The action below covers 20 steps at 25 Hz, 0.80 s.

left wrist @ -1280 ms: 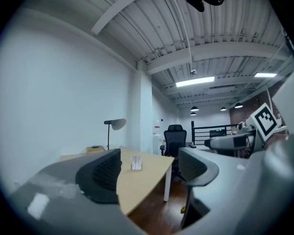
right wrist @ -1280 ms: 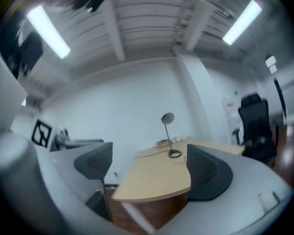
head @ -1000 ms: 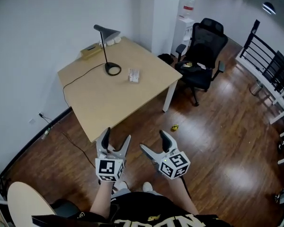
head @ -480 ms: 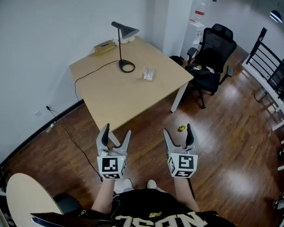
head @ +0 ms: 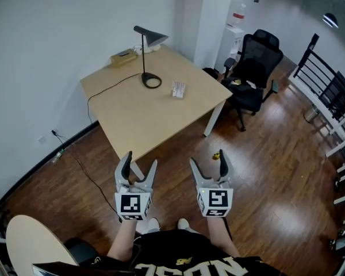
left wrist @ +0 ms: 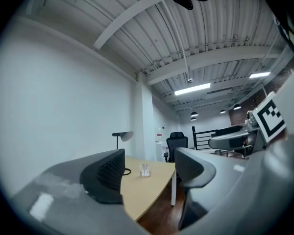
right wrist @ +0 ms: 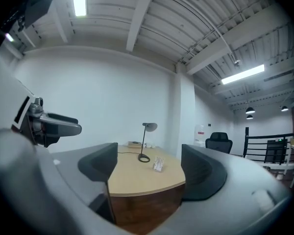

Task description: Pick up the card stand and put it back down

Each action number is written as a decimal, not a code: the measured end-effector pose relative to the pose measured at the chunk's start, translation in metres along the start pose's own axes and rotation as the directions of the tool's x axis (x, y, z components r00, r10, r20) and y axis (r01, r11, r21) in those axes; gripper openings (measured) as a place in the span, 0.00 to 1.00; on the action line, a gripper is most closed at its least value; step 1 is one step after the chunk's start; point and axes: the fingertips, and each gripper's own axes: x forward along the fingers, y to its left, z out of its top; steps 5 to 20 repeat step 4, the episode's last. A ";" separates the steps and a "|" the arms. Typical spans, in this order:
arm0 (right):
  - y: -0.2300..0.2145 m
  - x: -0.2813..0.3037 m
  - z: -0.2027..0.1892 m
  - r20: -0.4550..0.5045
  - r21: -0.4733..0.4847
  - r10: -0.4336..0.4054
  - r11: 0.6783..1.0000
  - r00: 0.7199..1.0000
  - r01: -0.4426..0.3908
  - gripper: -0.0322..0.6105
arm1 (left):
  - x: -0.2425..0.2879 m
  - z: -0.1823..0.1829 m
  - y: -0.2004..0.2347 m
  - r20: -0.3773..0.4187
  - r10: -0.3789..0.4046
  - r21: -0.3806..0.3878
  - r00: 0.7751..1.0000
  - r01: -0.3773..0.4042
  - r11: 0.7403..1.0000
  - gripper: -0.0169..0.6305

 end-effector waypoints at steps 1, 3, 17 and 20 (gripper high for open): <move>0.000 0.000 0.001 0.003 -0.003 -0.005 1.000 1.000 0.005 0.67 | 0.000 0.002 0.000 0.007 -0.005 0.001 1.000 0.005 1.000 0.52; -0.003 -0.001 0.001 0.006 -0.009 -0.017 1.000 1.000 0.018 0.67 | 0.001 0.003 -0.001 0.020 -0.014 0.000 1.000 0.014 1.000 0.52; -0.004 -0.001 0.001 0.009 -0.013 -0.024 1.000 1.000 0.024 0.67 | 0.001 0.004 -0.002 0.026 -0.019 -0.001 0.999 0.019 1.000 0.52; -0.004 -0.001 0.001 0.009 -0.013 -0.024 1.000 1.000 0.024 0.67 | 0.001 0.004 -0.002 0.026 -0.019 -0.001 0.999 0.019 1.000 0.52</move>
